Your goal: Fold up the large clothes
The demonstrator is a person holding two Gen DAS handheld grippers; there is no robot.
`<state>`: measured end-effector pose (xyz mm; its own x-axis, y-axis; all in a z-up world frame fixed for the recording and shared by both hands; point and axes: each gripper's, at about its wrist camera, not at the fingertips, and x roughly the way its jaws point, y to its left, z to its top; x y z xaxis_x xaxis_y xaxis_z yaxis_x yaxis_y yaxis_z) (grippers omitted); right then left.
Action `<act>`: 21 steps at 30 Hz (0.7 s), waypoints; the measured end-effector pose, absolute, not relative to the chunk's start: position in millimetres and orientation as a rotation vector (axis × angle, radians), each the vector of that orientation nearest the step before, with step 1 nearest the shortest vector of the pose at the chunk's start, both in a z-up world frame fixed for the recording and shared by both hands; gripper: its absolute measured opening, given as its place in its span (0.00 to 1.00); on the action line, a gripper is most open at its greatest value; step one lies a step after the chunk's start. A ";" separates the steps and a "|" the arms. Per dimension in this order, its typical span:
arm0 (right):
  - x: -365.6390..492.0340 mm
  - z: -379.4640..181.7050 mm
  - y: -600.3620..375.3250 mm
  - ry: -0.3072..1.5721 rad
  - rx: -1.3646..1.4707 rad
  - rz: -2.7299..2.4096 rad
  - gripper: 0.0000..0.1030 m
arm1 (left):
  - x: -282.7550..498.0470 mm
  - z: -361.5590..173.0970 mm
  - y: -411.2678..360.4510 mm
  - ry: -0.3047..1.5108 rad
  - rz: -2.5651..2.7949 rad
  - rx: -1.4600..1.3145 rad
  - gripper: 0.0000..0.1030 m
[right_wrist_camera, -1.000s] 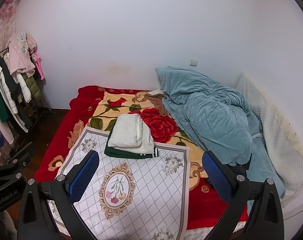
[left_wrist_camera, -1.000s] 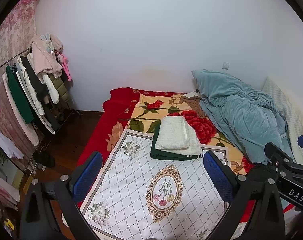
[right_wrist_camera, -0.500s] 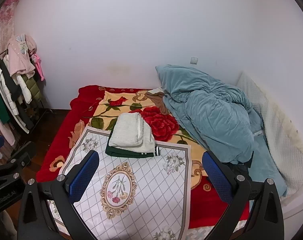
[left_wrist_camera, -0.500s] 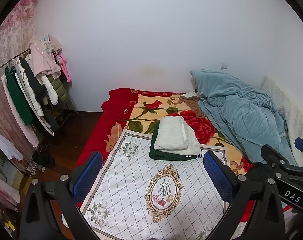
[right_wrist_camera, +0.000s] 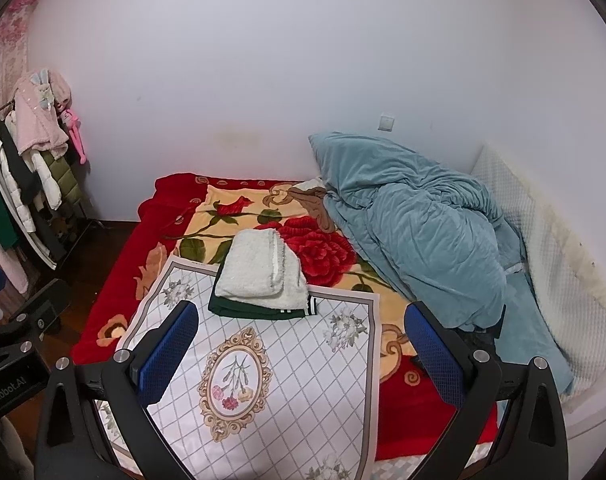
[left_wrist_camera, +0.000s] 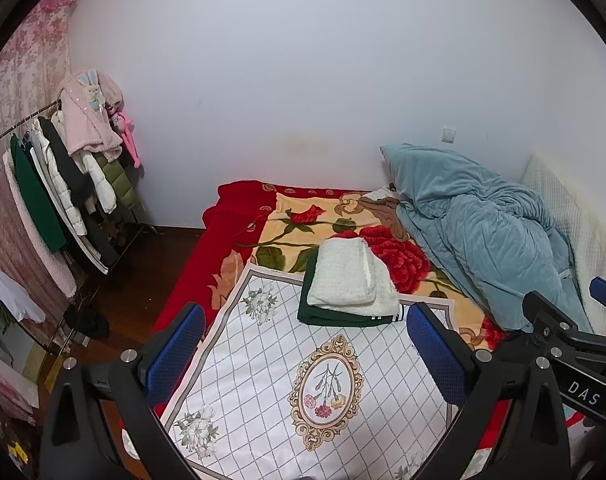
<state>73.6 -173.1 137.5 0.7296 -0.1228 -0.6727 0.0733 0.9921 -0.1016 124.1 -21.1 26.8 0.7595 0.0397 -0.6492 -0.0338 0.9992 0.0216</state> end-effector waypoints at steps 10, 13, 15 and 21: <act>75.0 134.8 -172.0 0.750 -0.078 -0.103 1.00 | 128.3 29.3 -20.8 0.709 0.047 0.003 1.00; 76.3 135.5 -171.0 0.749 -0.085 -0.098 1.00 | 129.5 27.9 -21.4 0.709 0.052 -0.005 1.00; 80.0 136.8 -170.7 0.747 -0.089 -0.091 1.00 | 129.2 27.5 -21.4 0.706 0.056 -0.007 1.00; 82.2 138.1 -170.5 0.744 -0.094 -0.089 1.00 | 128.1 25.3 -20.0 0.703 0.062 -0.015 1.00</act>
